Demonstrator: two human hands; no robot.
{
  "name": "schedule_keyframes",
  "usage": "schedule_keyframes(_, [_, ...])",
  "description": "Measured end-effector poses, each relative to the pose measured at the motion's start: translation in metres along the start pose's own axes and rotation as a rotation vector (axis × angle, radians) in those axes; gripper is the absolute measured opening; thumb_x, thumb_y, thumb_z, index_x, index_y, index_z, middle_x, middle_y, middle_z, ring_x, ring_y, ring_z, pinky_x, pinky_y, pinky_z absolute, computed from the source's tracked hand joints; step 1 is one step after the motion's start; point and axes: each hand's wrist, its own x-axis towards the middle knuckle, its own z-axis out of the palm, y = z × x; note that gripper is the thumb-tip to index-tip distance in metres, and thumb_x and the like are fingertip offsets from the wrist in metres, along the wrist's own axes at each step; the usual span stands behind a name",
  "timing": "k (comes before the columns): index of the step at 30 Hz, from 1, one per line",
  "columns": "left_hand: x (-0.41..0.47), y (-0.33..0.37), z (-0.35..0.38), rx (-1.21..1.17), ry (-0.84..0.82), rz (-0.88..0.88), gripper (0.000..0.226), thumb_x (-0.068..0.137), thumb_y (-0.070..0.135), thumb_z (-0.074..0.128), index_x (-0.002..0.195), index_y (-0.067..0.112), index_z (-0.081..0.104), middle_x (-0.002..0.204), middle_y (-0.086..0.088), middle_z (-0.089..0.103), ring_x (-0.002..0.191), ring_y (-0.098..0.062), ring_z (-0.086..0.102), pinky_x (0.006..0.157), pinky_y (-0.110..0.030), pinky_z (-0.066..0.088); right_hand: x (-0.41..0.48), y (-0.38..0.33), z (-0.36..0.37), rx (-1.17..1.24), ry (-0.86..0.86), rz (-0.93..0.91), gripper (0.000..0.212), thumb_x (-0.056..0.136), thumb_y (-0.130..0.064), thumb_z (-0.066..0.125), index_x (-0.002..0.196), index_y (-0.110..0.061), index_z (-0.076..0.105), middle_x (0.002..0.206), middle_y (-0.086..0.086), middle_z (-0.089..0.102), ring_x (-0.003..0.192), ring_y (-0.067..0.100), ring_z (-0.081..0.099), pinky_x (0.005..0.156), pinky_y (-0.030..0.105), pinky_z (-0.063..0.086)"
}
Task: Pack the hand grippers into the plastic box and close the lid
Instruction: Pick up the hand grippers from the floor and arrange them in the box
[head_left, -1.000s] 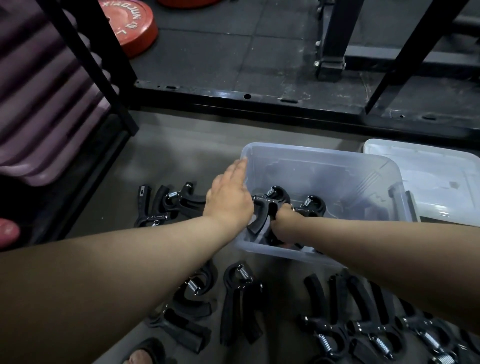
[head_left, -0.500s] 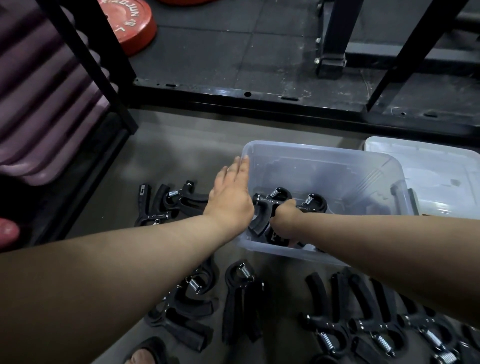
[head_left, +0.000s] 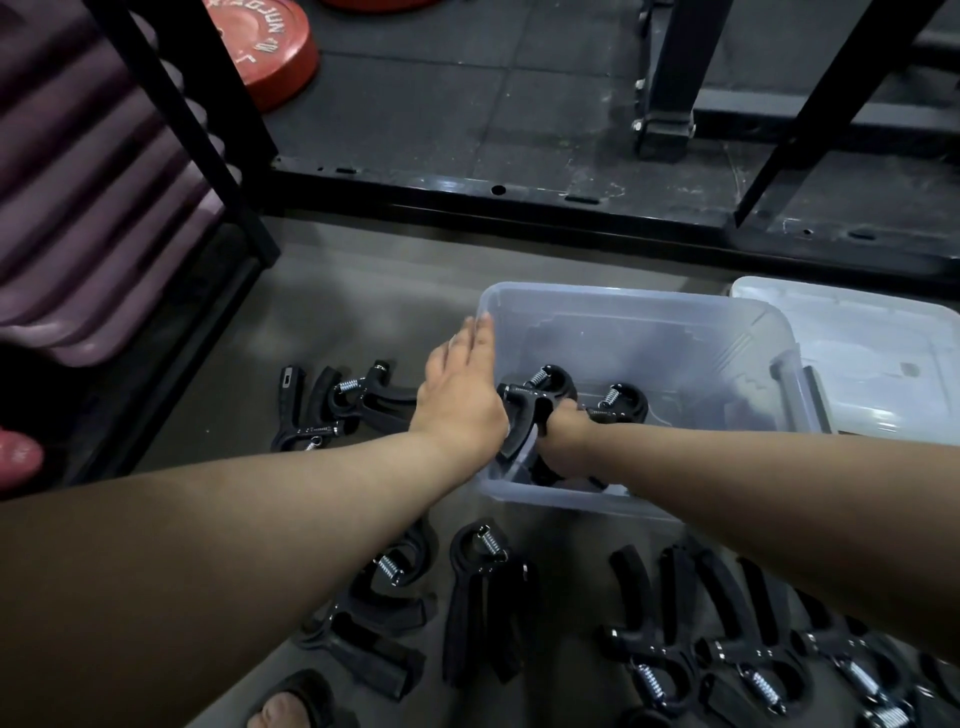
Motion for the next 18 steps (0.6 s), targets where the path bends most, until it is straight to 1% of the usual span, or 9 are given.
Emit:
schedule_keyframes(2, [-0.002, -0.001, -0.001, 0.008, 0.03, -0.01, 0.083, 0.086, 0.003, 0.036, 0.157, 0.025, -0.002, 0.164, 0.007, 0.001, 0.148, -0.022, 0.003, 0.121, -0.041, 0.011, 0.001, 0.002, -0.003, -0.063, 0.037, -0.104, 0.046, 0.099, -0.018, 0.047, 0.137, 0.009, 0.043, 0.14, 0.022, 0.047, 0.095, 0.018, 0.032, 0.056, 0.015, 0.018])
schedule_keyframes(4, [0.0, -0.005, -0.004, 0.021, 0.044, -0.005, 0.082, 0.087, 0.004, 0.037, 0.157, 0.023, 0.0, 0.164, 0.005, 0.004, 0.148, -0.022, 0.005, 0.121, -0.041, 0.012, -0.004, -0.004, -0.008, 0.085, -0.008, -0.092, 0.035, 0.1, -0.016, 0.045, 0.128, 0.002, 0.056, 0.128, 0.017, 0.058, 0.087, 0.017, 0.049, 0.063, 0.014, 0.035])
schedule_keyframes(5, [0.003, -0.008, -0.006, 0.032, 0.047, 0.0, 0.08, 0.088, 0.005, 0.037, 0.157, 0.023, 0.001, 0.164, 0.004, 0.005, 0.148, -0.023, 0.006, 0.121, -0.041, 0.013, -0.013, -0.008, -0.014, 0.098, -0.023, -0.109, 0.033, 0.101, -0.016, 0.043, 0.126, -0.001, 0.058, 0.128, 0.012, 0.059, 0.095, 0.02, 0.054, 0.074, 0.021, 0.046])
schedule_keyframes(6, [0.007, -0.011, -0.008, 0.045, 0.049, 0.006, 0.078, 0.089, 0.006, 0.036, 0.157, 0.022, 0.002, 0.164, 0.003, 0.006, 0.148, -0.024, 0.007, 0.12, -0.04, 0.013, -0.019, -0.011, -0.019, 0.012, -0.064, -0.137, 0.032, 0.102, -0.014, 0.041, 0.127, -0.004, 0.058, 0.132, 0.008, 0.056, 0.106, 0.021, 0.054, 0.086, 0.029, 0.048])
schedule_keyframes(7, [0.009, -0.012, -0.01, 0.057, 0.049, 0.01, 0.077, 0.089, 0.006, 0.036, 0.157, 0.021, 0.003, 0.164, 0.002, 0.007, 0.148, -0.024, 0.008, 0.12, -0.04, 0.013, -0.024, -0.012, -0.021, -0.091, -0.073, -0.156, 0.032, 0.103, -0.014, 0.04, 0.128, -0.005, 0.057, 0.135, 0.005, 0.054, 0.111, 0.021, 0.05, 0.09, 0.033, 0.045])
schedule_keyframes(9, [0.014, -0.014, -0.013, 0.074, 0.048, 0.01, 0.076, 0.089, 0.006, 0.036, 0.157, 0.021, 0.005, 0.164, 0.001, 0.009, 0.148, -0.025, 0.008, 0.12, -0.041, 0.014, -0.025, -0.007, -0.028, 0.081, 0.024, -0.1, 0.03, 0.099, -0.014, 0.045, 0.125, -0.007, 0.055, 0.129, 0.008, 0.056, 0.104, 0.024, 0.053, 0.085, 0.032, 0.043])
schedule_keyframes(11, [0.019, -0.015, -0.016, 0.081, 0.046, -0.002, 0.076, 0.089, 0.006, 0.035, 0.157, 0.022, 0.006, 0.163, 0.001, 0.009, 0.148, -0.024, 0.008, 0.119, -0.043, 0.015, -0.025, 0.004, -0.035, 0.053, 0.136, -0.122, 0.029, 0.093, -0.017, 0.047, 0.118, -0.007, 0.055, 0.121, 0.013, 0.06, 0.105, 0.031, 0.058, 0.084, 0.032, 0.045])
schedule_keyframes(15, [0.032, -0.018, -0.026, 0.119, 0.064, -0.027, 0.077, 0.088, 0.004, 0.033, 0.157, 0.023, 0.007, 0.163, 0.004, 0.009, 0.148, -0.022, 0.008, 0.118, -0.045, 0.018, -0.049, 0.02, -0.046, 0.187, 0.21, -0.307, 0.026, 0.088, -0.014, 0.046, 0.103, -0.011, 0.067, 0.104, 0.009, 0.07, 0.097, 0.027, 0.063, 0.085, 0.032, 0.049])
schedule_keyframes(18, [0.038, -0.022, -0.028, 0.139, 0.031, -0.038, 0.076, 0.089, 0.005, 0.033, 0.157, 0.022, 0.005, 0.164, 0.001, 0.008, 0.149, -0.025, 0.007, 0.12, -0.042, 0.015, -0.08, 0.027, -0.054, 0.339, 0.426, -0.538, 0.024, 0.086, -0.011, 0.048, 0.104, -0.015, 0.063, 0.098, 0.0, 0.064, 0.09, 0.017, 0.06, 0.084, 0.034, 0.05])
